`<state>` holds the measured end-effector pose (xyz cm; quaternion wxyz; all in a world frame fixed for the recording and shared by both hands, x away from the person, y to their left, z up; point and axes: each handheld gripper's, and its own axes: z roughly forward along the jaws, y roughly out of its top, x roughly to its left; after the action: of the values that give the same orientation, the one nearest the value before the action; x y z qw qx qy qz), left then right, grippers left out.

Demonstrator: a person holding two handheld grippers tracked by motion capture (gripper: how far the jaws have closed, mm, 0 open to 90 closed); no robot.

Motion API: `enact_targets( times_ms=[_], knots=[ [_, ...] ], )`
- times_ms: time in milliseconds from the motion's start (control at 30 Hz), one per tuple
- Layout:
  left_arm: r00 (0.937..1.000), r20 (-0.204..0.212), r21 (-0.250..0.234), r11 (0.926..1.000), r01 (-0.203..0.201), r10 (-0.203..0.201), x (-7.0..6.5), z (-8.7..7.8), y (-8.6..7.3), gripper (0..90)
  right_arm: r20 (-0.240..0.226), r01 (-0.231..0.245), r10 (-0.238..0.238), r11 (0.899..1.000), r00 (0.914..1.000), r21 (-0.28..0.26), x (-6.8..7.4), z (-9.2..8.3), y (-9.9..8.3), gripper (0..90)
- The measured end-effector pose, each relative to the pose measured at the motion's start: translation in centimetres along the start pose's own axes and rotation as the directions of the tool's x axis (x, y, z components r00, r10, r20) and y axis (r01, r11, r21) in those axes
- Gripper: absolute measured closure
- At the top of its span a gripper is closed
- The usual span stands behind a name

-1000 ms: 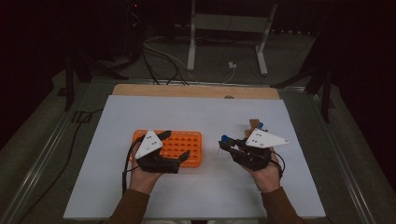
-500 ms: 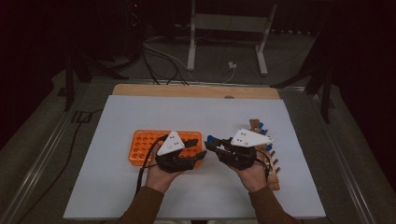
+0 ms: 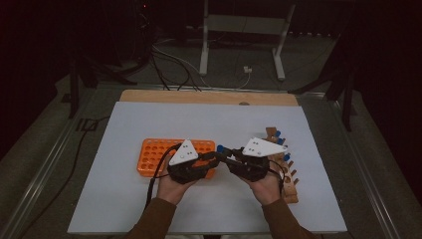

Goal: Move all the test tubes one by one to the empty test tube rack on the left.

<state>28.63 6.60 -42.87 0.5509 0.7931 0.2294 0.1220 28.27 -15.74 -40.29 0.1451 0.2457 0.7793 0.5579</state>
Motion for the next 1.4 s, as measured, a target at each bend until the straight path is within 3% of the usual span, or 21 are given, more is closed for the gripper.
enact_targets(
  times_ms=[367, 433, 567, 733, 900, 1033, 1400],
  knots=[
    [0.9996, 0.004, -0.001, 0.9996, -0.028, 0.028, -0.3, 0.3, -0.1, 78.1, -0.014, -0.01, 0.01, 1.0, 0.9998, 0.001, -0.1, 0.0, 0.0, 75.1],
    [0.9997, -0.009, 0.003, 0.9997, -0.023, 0.023, -0.1, 0.3, -0.1, 78.2, -0.019, -0.031, 0.031, 0.999, 0.9993, -0.015, -0.2, -0.2, 0.0, 64.6],
    [0.9992, -0.036, 0.012, 0.9998, -0.016, 0.017, 0.3, 0.3, -0.4, 78.3, 0.002, -0.028, 0.029, 0.999, 0.9996, -0.033, -0.3, -1.3, 0.0, 42.3],
    [0.998, -0.062, 0.011, 0.9999, -0.011, 0.012, 0.7, 0.3, -0.9, 78.3, 0.105, -0.014, 0.017, 0.999, 0.9944, -0.031, -0.7, -2.8, -0.4, 16.7],
    [0.9963, -0.085, 0.023, 0.9997, 0.009, -0.007, 1.2, 0.8, -2.1, 78.3, 0.19, -0.03, 0.036, 0.999, 0.9812, -0.035, -1.5, -4.7, -0.9, 4.5],
    [0.995, -0.099, 0.041, 0.999, 0.019, -0.015, 1.5, 1.3, -2.8, 78.3, 0.233, -0.011, 0.02, 0.999, 0.9723, -0.038, -1.7, -6.3, -1.1, 3.6],
    [0.9921, -0.117, 0.085, 0.9948, 0.056, -0.045, 2.1, 2.1, -4.5, 78.3, 0.3, -0.026, 0.052, 0.996, 0.9525, -0.09, -2.8, -9.9, -1.9, 3.6]
  ],
)
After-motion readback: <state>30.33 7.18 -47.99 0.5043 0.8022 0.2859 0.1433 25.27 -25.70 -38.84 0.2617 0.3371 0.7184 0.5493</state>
